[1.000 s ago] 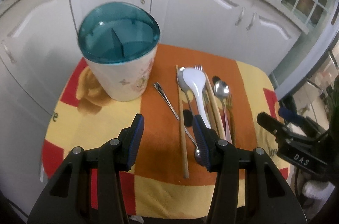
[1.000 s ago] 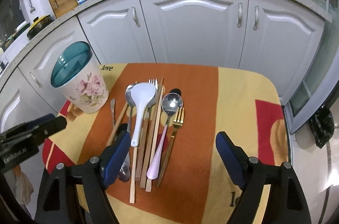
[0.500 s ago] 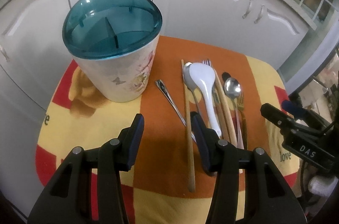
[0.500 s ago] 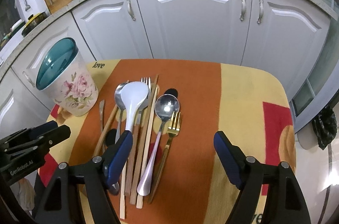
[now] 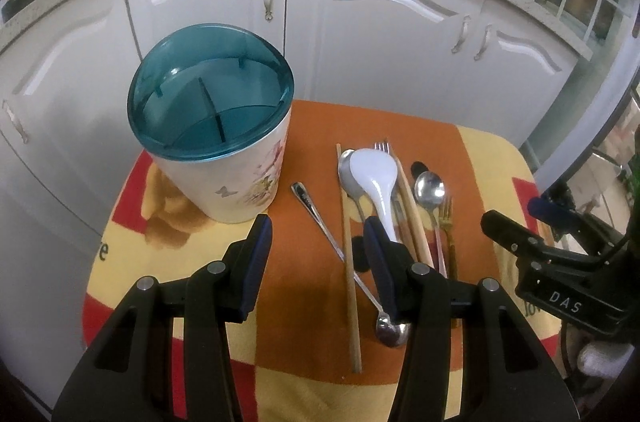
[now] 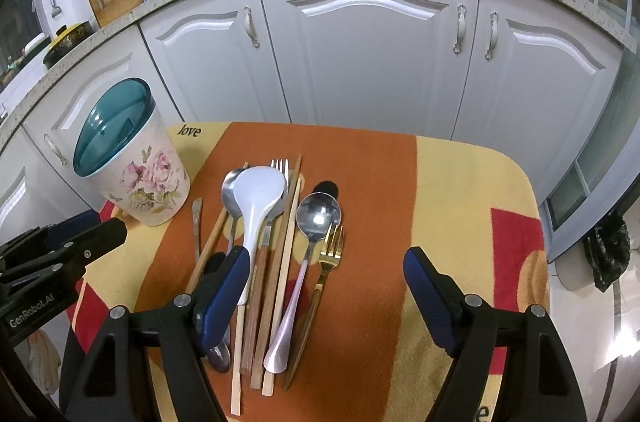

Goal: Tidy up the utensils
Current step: 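Lower the left tool onto a wooden chopstick while the right tool approaches the utensils, then close the left tool on the wooden chopstick and lift it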

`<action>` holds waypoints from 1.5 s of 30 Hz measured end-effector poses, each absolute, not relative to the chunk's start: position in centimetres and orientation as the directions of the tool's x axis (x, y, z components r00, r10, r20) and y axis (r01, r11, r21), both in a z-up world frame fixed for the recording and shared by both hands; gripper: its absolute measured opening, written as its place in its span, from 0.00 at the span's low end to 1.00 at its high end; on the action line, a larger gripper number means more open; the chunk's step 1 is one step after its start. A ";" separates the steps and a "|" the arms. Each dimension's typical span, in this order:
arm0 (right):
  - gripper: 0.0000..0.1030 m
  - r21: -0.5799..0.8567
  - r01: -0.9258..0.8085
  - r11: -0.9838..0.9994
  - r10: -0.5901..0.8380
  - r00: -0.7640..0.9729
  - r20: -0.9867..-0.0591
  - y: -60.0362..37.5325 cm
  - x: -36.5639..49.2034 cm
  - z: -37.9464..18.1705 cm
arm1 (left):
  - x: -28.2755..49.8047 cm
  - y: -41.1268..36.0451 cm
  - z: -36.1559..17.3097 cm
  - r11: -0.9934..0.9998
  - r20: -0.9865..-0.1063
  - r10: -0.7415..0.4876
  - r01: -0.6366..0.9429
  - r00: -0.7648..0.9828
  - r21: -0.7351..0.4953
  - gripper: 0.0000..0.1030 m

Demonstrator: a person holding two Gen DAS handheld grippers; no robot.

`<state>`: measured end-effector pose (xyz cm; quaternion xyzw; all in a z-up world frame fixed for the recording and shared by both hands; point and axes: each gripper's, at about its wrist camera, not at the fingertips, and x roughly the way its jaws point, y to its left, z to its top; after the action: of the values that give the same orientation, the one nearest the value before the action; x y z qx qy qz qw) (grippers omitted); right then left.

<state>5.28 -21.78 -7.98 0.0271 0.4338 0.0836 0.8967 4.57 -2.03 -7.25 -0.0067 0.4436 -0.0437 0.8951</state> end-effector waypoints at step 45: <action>0.04 0.387 -0.365 0.847 0.518 0.399 -0.757 -24.1 14.4 -13.9 | 10.8 -3.8 -16.2 0.980 -0.897 -0.200 0.071 0.394 -0.188 0.07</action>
<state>14.44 -24.11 -13.92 0.0797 0.4799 0.2651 0.8325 10.80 -3.79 -16.16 -0.0593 0.5444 -0.0816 0.8328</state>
